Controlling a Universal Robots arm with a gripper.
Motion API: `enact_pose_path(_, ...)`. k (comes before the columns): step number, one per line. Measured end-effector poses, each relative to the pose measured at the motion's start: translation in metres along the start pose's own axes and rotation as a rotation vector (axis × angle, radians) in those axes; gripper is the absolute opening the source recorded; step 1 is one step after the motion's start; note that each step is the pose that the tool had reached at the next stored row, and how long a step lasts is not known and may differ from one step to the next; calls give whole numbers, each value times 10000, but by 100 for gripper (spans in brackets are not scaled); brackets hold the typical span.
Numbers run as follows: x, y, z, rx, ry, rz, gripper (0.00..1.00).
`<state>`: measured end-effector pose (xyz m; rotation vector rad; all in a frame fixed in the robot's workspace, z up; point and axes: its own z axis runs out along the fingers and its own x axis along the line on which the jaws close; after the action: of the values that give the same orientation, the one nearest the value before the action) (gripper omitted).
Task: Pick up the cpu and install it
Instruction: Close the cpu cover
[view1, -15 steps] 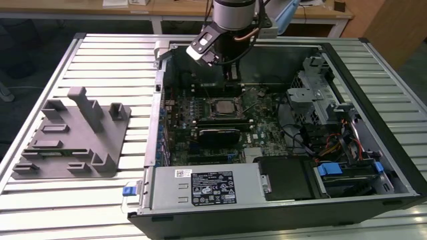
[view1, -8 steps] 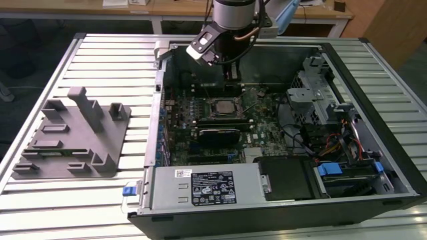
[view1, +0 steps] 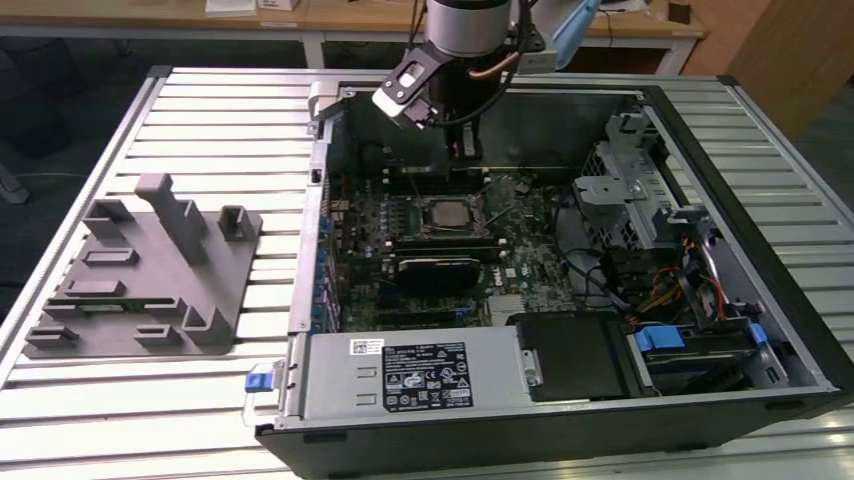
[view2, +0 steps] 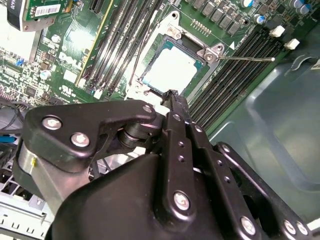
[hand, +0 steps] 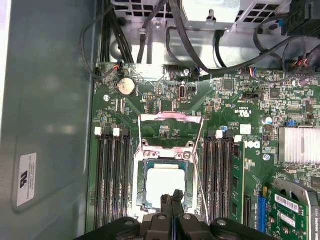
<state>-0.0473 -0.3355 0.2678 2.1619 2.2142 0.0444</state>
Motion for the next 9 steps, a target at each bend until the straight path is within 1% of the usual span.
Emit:
enact_pose_path(5, -1, 4, -76, -1, 1, 0, 11)
enact_pose_path(9, -1, 5, -83, -3, 4, 0, 11)
